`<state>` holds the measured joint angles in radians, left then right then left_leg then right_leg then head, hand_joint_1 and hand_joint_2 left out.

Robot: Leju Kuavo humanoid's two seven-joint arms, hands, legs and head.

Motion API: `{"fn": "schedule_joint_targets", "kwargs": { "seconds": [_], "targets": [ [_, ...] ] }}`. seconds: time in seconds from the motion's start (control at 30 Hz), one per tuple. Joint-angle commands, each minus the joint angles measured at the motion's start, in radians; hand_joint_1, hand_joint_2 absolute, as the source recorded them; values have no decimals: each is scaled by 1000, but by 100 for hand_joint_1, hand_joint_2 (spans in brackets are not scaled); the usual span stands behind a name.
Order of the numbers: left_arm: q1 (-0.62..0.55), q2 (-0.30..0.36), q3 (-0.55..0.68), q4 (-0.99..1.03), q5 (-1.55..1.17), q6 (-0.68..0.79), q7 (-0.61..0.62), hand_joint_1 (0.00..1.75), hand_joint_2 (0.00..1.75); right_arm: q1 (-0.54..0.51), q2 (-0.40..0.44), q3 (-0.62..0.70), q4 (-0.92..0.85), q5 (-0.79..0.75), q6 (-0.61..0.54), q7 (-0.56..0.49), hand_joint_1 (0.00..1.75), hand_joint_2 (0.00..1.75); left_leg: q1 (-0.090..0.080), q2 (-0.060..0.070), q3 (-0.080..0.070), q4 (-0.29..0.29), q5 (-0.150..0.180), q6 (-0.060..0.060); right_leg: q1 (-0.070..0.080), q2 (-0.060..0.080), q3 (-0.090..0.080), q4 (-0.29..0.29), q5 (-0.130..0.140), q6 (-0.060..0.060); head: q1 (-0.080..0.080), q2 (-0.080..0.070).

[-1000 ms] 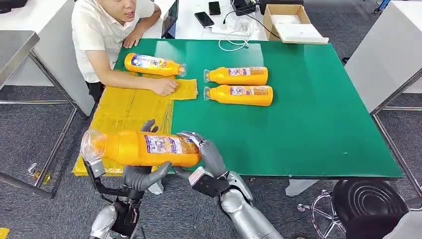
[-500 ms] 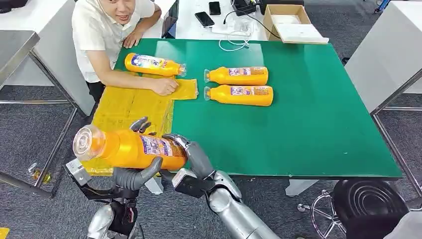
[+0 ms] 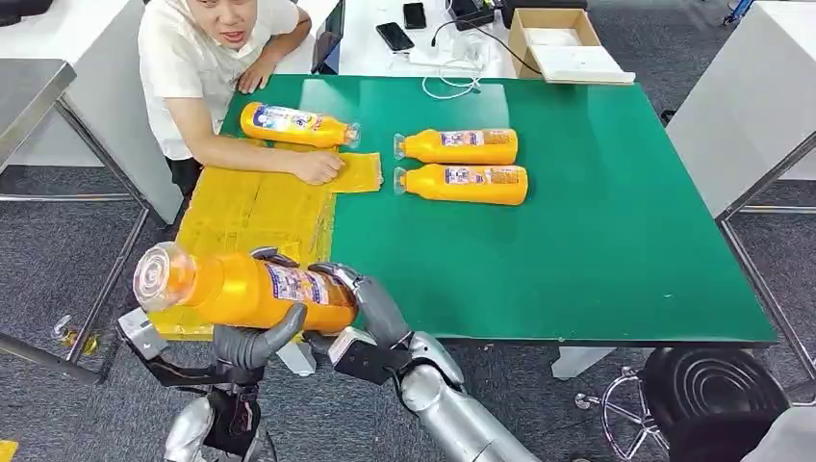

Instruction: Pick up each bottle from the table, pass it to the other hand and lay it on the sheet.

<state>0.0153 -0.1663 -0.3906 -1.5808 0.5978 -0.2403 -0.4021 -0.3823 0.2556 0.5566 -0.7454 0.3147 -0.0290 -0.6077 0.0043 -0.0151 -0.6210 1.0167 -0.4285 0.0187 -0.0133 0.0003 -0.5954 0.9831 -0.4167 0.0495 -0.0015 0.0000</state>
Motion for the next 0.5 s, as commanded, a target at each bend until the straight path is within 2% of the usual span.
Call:
{"fn": "schedule_joint_targets", "kwargs": {
  "seconds": [0.03, 0.1, 0.13, 0.33, 0.37, 0.5],
  "targets": [
    [-23, 9, -2, 45, 26, -47, 19, 175, 175, 9, -8, 36, 63, -9, 15, 6, 0, 175, 0, -1, 4, -1, -1, -1, 0, -1, 4, -1, -1, -1, 0, 0],
    [-23, 18, 9, 41, -23, -4, 23, 175, 175, 39, -18, 48, 6, 7, -19, -14, 0, 175, 0, 0, 4, -1, -1, -1, 0, -1, 4, -1, -1, -1, 0, 0],
    [-24, 21, 12, 43, -30, 3, 24, 175, 175, 54, -25, 53, -25, 11, -27, -25, 0, 0, 0, 0, 6, -2, -2, -1, 0, -2, 7, -1, -2, -2, 0, 0],
    [-64, 57, 68, 60, -358, 234, -73, 175, 175, 213, -124, 93, -362, 103, -181, -70, 0, 0, 0, -2, 5, -2, -1, -1, 0, -3, 6, -1, -2, -2, 0, 0],
    [-82, 66, 91, 82, -461, 333, -73, 175, 175, 237, -140, 86, -398, 127, -222, -69, 0, 0, 0, -3, 4, -1, -1, -1, 0, -4, 5, -1, -2, -2, 0, 0],
    [-112, 80, 182, 135, -471, 364, -58, 175, 175, 290, -162, 62, -434, 157, -282, -63, 0, 0, 0, -3, 5, -2, 0, -1, 0, -4, 6, -2, -2, -2, 0, 0]
  ]
}}
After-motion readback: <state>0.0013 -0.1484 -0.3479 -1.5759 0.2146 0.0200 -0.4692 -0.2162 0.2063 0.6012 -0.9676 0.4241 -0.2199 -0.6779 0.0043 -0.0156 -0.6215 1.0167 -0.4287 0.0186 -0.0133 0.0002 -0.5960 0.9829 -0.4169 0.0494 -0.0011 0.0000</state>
